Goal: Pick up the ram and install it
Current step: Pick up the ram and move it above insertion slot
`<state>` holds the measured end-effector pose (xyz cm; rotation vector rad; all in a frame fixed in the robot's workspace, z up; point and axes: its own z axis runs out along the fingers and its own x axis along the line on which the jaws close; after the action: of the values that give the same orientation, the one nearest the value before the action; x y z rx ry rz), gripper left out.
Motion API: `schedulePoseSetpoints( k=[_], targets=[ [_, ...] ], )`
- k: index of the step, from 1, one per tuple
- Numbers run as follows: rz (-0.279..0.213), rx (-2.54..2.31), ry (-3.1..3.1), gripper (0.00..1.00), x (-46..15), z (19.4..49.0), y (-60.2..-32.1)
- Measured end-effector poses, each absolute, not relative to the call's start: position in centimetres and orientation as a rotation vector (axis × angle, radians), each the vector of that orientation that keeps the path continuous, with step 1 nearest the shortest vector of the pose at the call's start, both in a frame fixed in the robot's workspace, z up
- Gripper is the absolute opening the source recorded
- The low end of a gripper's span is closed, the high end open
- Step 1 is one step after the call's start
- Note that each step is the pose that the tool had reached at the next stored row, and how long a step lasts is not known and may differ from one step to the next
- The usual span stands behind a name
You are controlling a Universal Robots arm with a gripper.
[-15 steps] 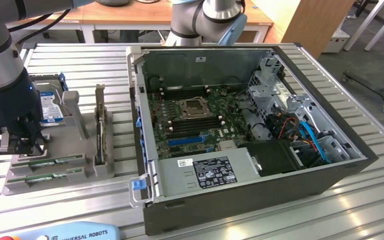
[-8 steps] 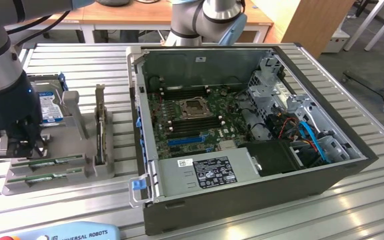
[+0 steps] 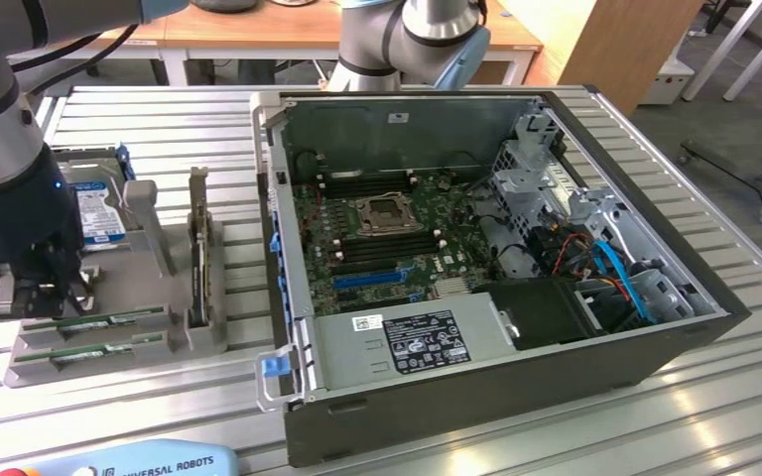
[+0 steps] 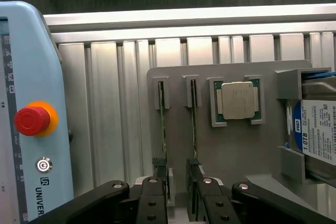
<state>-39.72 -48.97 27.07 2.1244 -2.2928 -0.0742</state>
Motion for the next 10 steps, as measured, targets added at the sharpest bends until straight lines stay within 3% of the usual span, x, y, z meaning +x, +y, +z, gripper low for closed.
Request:
schedulePoseSetpoints(
  k=[10],
  targets=[
    [-0.074,2.124,-2.292,0.29,-39.72,26.14,-48.99]
  ],
)
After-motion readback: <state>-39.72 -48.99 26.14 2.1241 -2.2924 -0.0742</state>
